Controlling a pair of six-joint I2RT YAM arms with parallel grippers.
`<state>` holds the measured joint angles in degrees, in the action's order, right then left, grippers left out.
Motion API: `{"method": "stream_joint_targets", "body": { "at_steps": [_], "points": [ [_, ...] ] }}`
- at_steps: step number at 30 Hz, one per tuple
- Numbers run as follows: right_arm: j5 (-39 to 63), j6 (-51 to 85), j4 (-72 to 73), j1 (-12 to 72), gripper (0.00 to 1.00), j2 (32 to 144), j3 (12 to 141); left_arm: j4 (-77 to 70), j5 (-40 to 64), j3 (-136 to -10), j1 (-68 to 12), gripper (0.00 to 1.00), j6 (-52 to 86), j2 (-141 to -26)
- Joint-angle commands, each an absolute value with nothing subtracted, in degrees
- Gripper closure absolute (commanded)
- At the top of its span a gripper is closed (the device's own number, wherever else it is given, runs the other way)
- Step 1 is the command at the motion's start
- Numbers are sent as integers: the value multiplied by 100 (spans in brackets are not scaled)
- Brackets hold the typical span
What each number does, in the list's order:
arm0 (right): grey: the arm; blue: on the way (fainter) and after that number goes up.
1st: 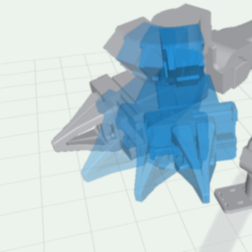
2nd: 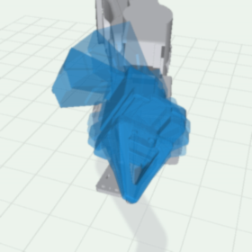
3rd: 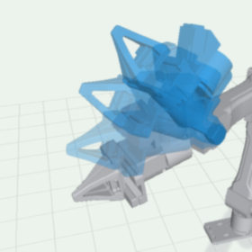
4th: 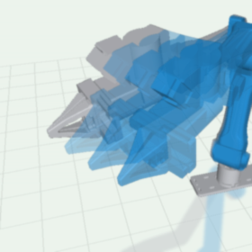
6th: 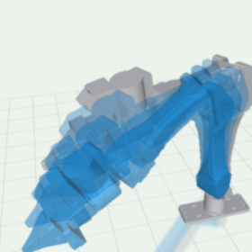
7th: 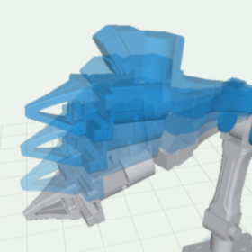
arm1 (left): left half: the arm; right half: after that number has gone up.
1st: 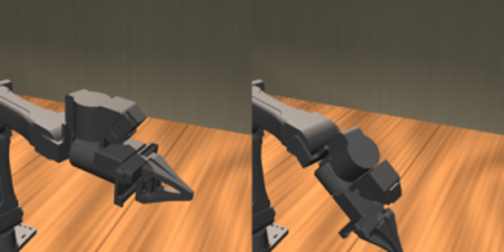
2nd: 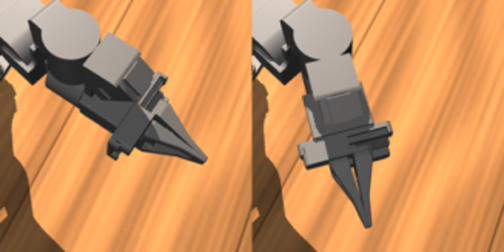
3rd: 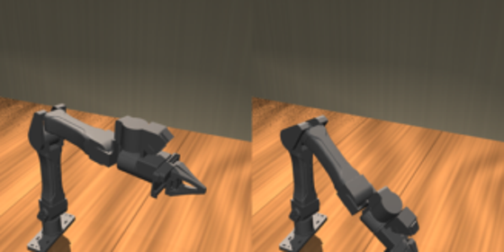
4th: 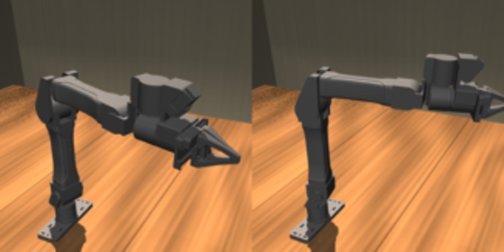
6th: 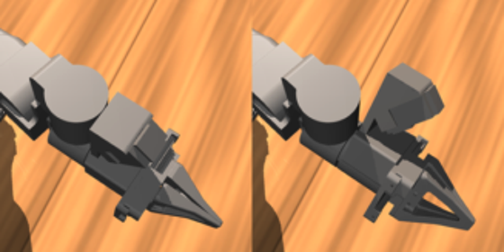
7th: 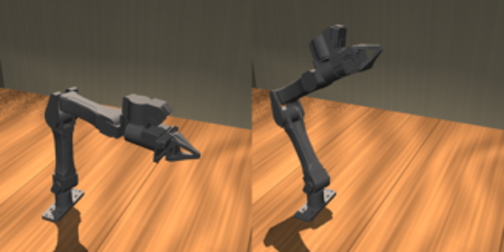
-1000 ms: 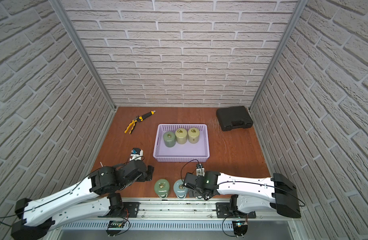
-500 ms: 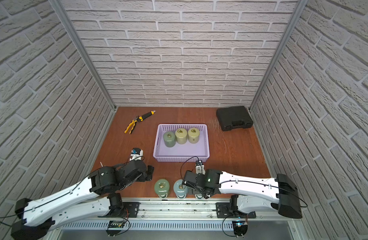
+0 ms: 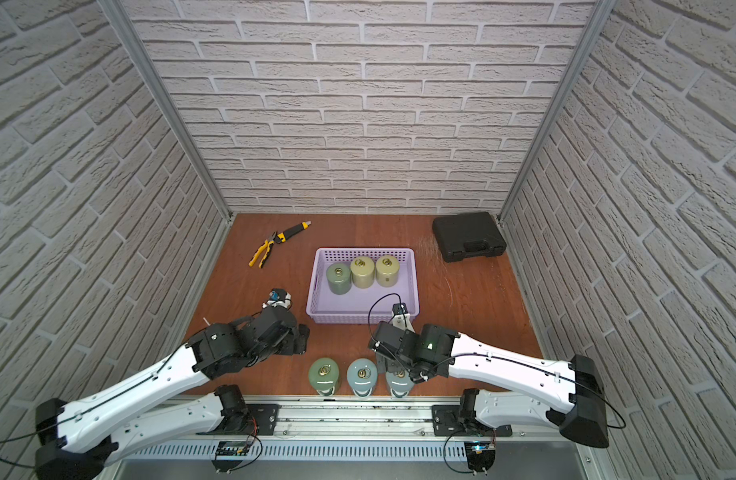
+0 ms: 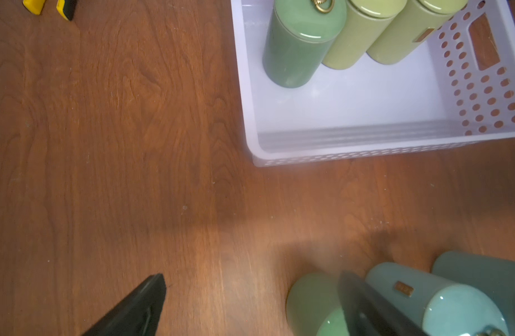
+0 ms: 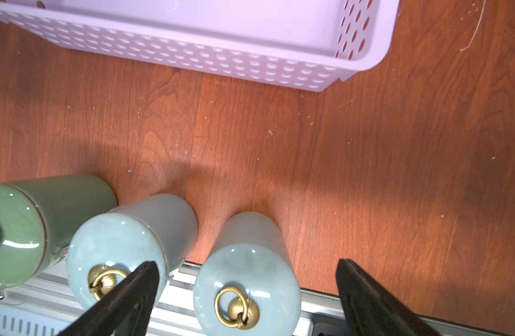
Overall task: Take the tea canister out of the basket
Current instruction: Pick up the tea canister from the basket.
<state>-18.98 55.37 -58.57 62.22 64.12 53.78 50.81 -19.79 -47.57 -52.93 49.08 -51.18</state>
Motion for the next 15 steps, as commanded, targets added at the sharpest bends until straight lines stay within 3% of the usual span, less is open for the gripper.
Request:
{"method": "stream_joint_targets", "body": {
  "at_steps": [1,15],
  "points": [
    [-1730,4829,-5741,5915,0,6218,5502,4703,-1480,-5093,-4900,2,4159,-5351],
    [-853,2823,-5316,4865,0,6437,5877,4697,-343,-6532,-3743,2,2829,-7219]
  ]
}}
